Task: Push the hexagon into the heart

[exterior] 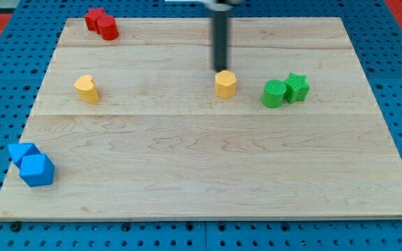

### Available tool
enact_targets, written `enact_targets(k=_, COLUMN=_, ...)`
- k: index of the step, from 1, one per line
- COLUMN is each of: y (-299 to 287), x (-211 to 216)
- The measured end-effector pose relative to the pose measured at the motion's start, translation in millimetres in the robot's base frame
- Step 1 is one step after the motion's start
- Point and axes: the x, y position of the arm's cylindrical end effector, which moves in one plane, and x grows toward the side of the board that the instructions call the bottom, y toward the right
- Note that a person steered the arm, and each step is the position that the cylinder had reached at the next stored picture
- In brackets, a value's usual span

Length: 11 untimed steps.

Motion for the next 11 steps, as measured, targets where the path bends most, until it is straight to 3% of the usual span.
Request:
enact_targets(k=1, y=55.7, x=16.6)
enact_targets(k=3, y=-131.1, x=39.3)
enact_targets(k=4, y=-121.3, x=49.2)
enact_targets(k=5, y=-70.1, x=54.5)
enact_targets(k=6, y=-113.4, x=77.9)
enact_targets(k=8, y=-214.0, x=44.8)
enact_targets(k=9, y=-130.5, x=71.6)
enact_targets(k=10, y=-167.8, x=121.5)
enact_targets(k=11, y=-220.3, x=102.5)
